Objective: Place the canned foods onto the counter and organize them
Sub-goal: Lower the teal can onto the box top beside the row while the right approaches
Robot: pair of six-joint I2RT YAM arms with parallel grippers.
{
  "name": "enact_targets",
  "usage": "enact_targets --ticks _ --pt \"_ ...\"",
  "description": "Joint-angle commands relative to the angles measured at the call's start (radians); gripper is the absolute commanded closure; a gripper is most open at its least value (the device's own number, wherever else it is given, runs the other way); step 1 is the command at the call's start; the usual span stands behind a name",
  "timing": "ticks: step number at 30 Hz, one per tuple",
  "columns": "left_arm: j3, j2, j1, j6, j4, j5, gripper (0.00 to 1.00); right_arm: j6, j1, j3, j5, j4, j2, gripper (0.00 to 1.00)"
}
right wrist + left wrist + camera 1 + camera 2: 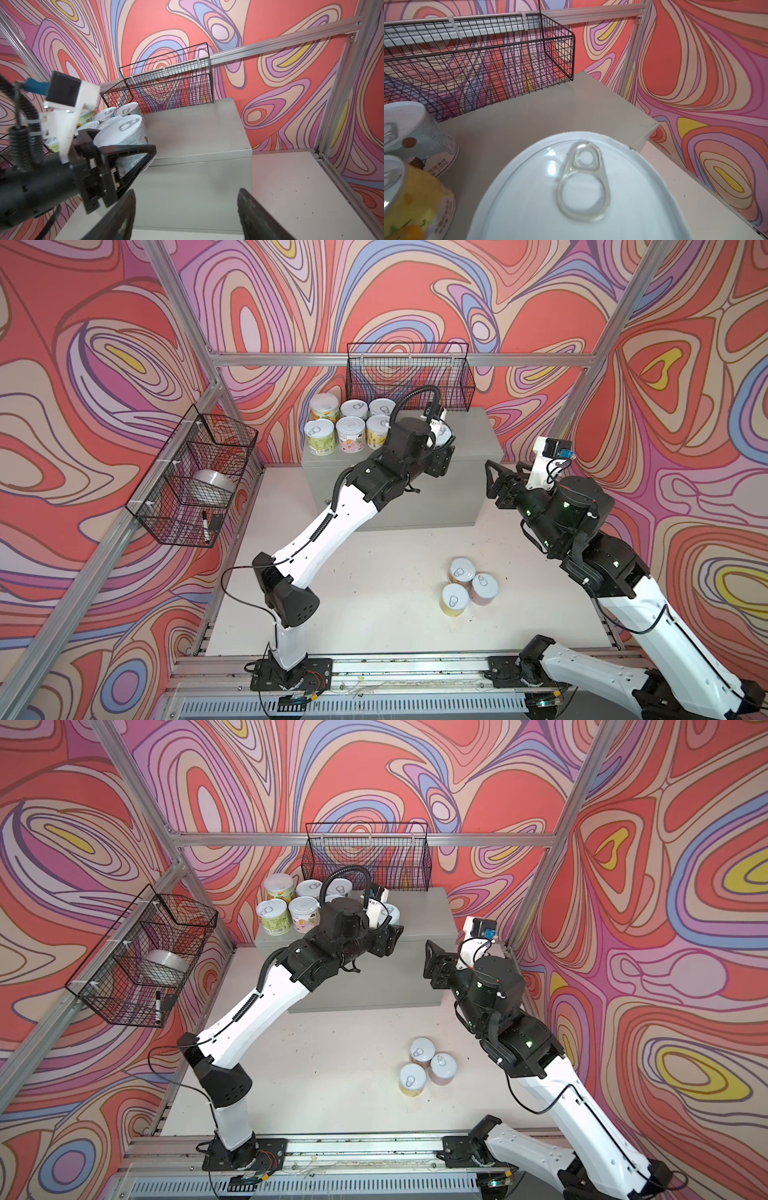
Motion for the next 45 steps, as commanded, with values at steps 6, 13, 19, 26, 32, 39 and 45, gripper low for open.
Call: enact_targets --ticks 6,13,19,26,32,39,45 --pt "0.305 0.18 0.065 -0.057 -0.083 0.026 1.0 -0.035 -0.001 -0.024 0.063 0.012 -0.024 0.2" --pt "0.305 0.217 0.084 -0.093 -0.065 0.043 1.0 -0.053 -0.001 -0.03 0.078 0.01 -0.012 0.2" --pt "0.306 0.244 0.084 -0.105 -0.073 0.035 0.85 -0.05 -0.001 -0.028 0.056 0.008 0.017 0.18" --pt "0.306 0.259 0.083 -0.113 -0.075 0.017 0.37 -0.023 -0.001 -0.044 0.035 -0.001 0.02 0.16" --pt "0.321 0.262 0.084 -0.108 -0.05 0.013 0.0 -0.028 -0.002 -0.044 0.027 -0.009 0.038 0.14" --pt "0.342 0.24 0.084 -0.099 -0.034 0.003 0.0 -0.035 -0.002 -0.052 0.014 0.001 0.06 0.13" --pt "0.344 0.2 0.082 -0.086 -0.001 -0.003 0.0 -0.052 -0.002 -0.05 0.002 0.036 0.075 0.15"
